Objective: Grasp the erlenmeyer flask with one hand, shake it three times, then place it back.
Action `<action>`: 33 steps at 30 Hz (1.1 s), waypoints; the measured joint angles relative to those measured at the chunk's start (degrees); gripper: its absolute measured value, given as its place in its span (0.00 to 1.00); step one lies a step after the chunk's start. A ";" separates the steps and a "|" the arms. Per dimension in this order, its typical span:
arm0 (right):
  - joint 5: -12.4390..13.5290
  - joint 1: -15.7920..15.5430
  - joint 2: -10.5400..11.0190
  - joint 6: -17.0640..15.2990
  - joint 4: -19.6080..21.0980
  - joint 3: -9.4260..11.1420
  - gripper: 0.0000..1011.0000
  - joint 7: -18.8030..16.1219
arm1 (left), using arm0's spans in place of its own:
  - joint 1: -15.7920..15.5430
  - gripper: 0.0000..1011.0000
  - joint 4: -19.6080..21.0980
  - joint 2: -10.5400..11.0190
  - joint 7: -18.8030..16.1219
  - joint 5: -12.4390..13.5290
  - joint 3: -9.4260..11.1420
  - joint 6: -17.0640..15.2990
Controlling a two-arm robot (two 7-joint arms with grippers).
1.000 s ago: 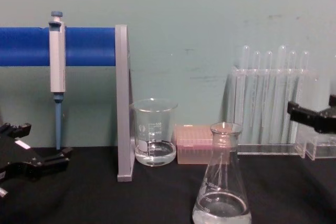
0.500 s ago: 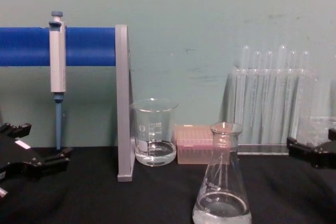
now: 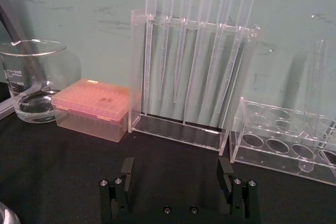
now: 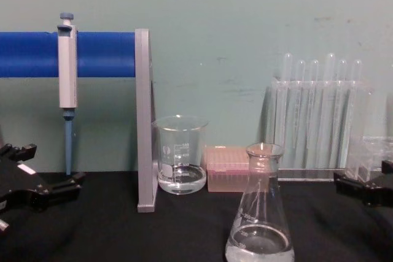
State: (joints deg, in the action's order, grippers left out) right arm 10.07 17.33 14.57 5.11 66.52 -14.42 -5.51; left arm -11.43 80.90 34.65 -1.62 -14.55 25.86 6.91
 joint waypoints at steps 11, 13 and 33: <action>0.05 -0.02 0.04 0.05 0.00 -0.06 0.99 0.01 | 0.00 0.99 0.00 0.00 0.00 0.00 0.00 0.00; 0.08 -0.02 0.05 0.05 0.00 -0.08 0.99 0.01 | 0.00 0.99 0.00 0.00 0.00 0.00 0.00 0.00; 0.19 -0.02 0.07 0.14 0.05 -0.12 0.99 0.07 | 0.00 0.99 0.00 0.00 0.00 0.00 0.00 0.00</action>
State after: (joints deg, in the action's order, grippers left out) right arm 10.26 17.31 14.64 5.25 66.57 -14.54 -5.44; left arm -11.43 80.90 34.65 -1.62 -14.55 25.86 6.91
